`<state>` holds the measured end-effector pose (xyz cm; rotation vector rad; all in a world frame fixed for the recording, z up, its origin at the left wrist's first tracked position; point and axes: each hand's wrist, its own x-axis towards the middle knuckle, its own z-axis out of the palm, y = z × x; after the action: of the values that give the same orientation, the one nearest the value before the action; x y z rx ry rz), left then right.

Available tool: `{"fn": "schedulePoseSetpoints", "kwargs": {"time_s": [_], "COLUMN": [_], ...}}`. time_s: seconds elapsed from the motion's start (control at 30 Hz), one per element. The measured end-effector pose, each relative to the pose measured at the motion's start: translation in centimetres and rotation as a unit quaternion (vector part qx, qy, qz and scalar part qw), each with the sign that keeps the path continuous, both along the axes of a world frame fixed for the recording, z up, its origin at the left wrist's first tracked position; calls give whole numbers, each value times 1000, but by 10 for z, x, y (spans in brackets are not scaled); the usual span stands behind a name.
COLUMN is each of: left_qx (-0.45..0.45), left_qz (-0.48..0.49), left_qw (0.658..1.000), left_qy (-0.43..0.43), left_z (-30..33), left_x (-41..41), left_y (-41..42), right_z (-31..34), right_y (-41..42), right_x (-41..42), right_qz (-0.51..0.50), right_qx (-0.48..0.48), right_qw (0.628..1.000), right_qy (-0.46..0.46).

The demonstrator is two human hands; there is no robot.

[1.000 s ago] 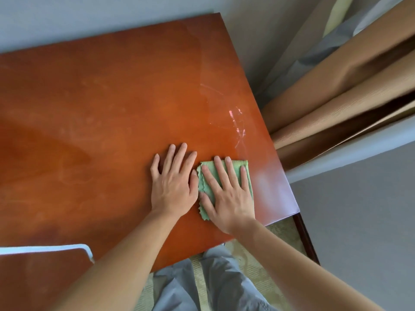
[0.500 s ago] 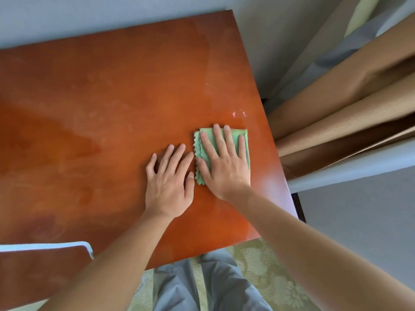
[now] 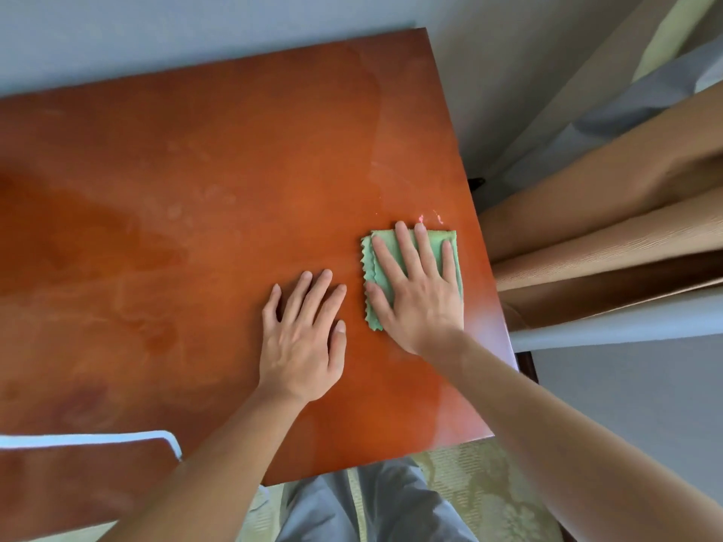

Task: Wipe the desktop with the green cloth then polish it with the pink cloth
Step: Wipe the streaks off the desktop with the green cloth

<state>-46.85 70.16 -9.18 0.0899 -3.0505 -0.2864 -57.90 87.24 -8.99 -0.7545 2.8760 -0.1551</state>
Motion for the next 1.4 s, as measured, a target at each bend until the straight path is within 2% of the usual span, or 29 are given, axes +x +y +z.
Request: {"fn": "schedulePoseSetpoints", "kwargs": {"time_s": [0.23, 0.37, 0.57, 0.7, 0.9, 1.2, 1.4], "left_qx": [-4, -9, -1, 2, 16, 28, 22], "left_qz": [0, -1, 5, 0, 1, -2, -2], "left_qw": [1000, 1000, 1000, 1000, 1000, 1000, 1000], "left_qy": [-1, -8, 0, 0, 4, -1, -17], "left_z": [-2, 0, 1, -1, -1, -7, -3], "left_x": [-1, -1, -1, -1, -1, -4, -7], "left_y": [0, 0, -1, -2, -1, -2, -2], "right_z": [0, 1, 3, -1, 3, 2, 10], "right_y": [-48, -43, -13, -4, -16, -74, -62], "right_x": [-100, -87, 7, 26, 1, -113, -102], "right_qz": [-26, -20, 3, 10, 14, -9, 2], "right_qx": [10, 6, -1, 1, 12, 30, 33], "right_qw": [1000, 1000, 1000, 1000, 1000, 999, 999], "right_qy": [3, 1, -13, -8, -17, 2, -24]}}
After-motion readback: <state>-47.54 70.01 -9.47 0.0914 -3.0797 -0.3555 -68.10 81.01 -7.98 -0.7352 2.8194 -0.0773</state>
